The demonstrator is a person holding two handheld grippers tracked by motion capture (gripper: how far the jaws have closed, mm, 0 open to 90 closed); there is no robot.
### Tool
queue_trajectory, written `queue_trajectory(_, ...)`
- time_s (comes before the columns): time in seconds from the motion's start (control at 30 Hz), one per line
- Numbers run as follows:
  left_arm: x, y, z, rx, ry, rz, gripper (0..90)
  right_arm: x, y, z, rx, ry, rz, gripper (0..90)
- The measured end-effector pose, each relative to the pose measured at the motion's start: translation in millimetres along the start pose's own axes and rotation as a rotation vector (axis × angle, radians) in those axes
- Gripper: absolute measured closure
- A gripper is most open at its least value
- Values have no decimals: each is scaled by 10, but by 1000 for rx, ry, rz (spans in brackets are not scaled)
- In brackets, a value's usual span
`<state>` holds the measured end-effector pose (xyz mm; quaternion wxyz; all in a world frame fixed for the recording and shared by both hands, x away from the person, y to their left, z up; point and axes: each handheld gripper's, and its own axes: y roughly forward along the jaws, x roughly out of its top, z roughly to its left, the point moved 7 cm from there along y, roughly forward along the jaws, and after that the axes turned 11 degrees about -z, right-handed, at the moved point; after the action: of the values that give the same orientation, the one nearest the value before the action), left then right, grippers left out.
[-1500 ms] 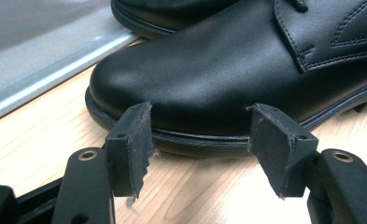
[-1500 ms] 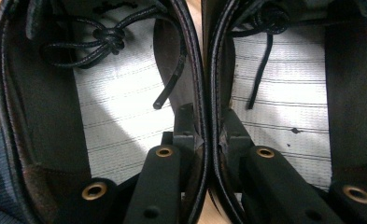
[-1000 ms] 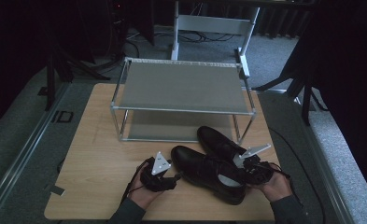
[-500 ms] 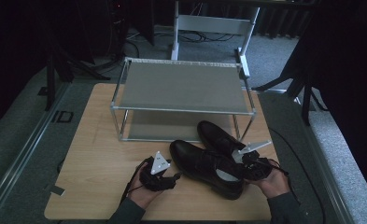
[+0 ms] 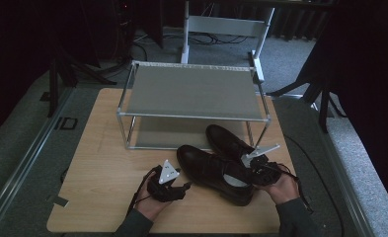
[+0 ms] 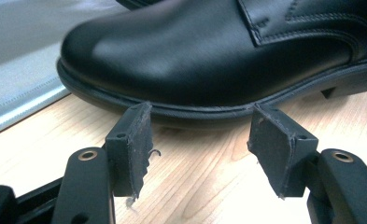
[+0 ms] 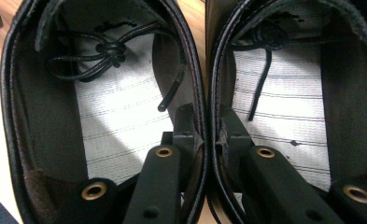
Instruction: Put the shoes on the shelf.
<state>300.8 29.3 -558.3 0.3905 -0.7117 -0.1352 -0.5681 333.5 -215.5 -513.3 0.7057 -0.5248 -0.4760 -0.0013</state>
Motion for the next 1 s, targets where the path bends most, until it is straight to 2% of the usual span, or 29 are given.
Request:
queue_trajectory(0.43, 4, 4, 21, -10, -17, 1, 398, 167, 135, 5, 12, 11, -5, 803)
queue_trajectory(0.67, 1, 1, 48, -2, -33, -1, 399, 251, 192, 13, 6, -8, -7, 803)
queue_trajectory(1.0, -8, 3, 81, 5, -44, 1, 428, 381, 287, -11, 4, 25, -27, 803)
